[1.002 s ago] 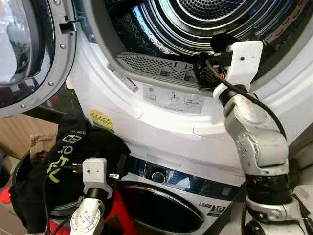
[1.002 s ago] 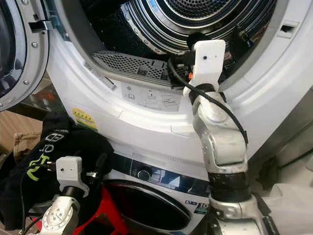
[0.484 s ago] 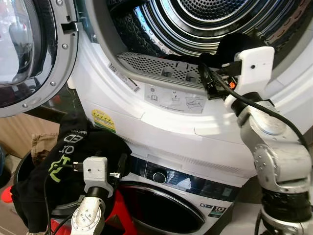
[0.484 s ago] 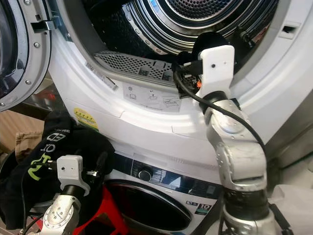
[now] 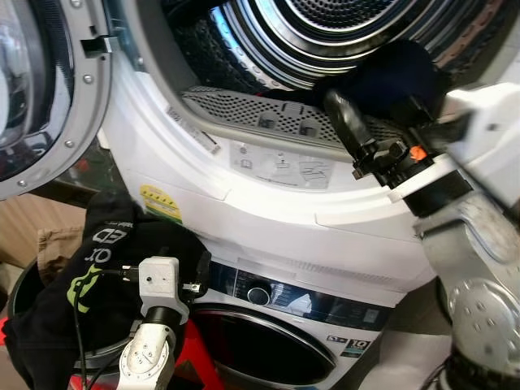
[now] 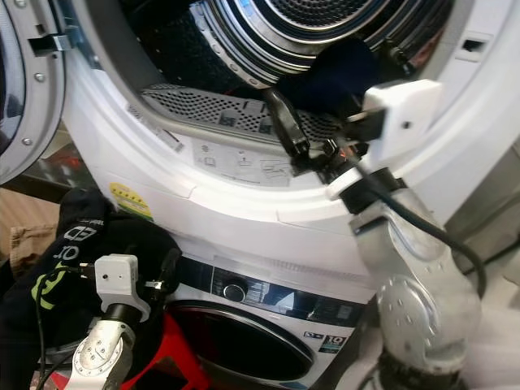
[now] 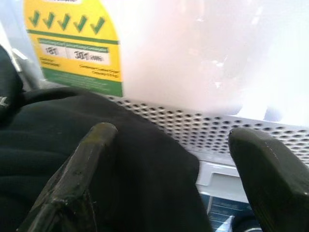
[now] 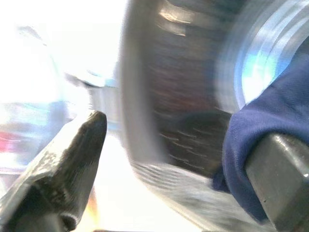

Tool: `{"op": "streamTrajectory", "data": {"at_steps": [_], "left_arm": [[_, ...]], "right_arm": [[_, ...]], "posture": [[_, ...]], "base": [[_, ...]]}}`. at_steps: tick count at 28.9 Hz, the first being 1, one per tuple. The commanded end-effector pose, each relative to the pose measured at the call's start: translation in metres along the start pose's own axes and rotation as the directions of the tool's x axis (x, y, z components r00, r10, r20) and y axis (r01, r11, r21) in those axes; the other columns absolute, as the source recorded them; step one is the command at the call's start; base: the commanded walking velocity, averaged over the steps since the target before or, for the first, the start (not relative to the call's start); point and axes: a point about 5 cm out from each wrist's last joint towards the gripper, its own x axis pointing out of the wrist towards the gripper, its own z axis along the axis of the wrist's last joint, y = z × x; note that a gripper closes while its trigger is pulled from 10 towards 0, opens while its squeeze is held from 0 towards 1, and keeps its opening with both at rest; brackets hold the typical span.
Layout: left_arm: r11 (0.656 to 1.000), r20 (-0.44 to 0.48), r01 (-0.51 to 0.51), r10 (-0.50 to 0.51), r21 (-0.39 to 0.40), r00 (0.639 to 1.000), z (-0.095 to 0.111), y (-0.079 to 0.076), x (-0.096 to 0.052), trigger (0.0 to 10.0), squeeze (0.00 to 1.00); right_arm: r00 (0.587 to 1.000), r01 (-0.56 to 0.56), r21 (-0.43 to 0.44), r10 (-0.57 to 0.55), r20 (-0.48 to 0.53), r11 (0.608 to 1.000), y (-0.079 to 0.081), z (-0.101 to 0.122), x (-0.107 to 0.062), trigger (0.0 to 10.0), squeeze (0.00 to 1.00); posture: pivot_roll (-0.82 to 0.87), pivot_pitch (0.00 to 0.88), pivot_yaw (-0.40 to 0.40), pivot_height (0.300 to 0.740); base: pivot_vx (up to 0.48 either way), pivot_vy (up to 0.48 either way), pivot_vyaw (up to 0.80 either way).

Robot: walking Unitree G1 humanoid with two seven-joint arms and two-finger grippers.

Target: Clothes washing

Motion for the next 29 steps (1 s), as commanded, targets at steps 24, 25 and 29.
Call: {"op": "streamTrajectory", "data": {"at_steps": [24,25,29], "left_arm": [[1.000,0.006,-0.004,0.004,-0.014,1.000,0.000,0.000,0.002,10.0,0.00],[1.000,0.003,-0.004,0.004,-0.018,1.000,-0.001,-0.001,0.001,10.0,0.00],[1.000,-0.002,0.004,-0.004,-0.023,1.000,-0.003,-0.003,0.000,10.0,0.00]], "right_arm": [[0.936,0.350,-0.398,-0.338,0.102,0.848,-0.027,0.008,0.148,10.0,0.00],[0.935,0.334,-0.462,-0.349,0.056,0.822,-0.031,-0.006,0.137,10.0,0.00],[0.944,0.287,-0.436,-0.330,-0.026,0.853,-0.032,-0.031,0.121,10.0,0.00]], "posture": [[-0.07,0.074,-0.025,0.740],[-0.08,0.080,-0.025,0.740],[-0.08,0.079,-0.024,0.740]], "base": [[0.000,0.000,0.00],[0.000,0.000,0.00],[0.000,0.000,0.00]]}}
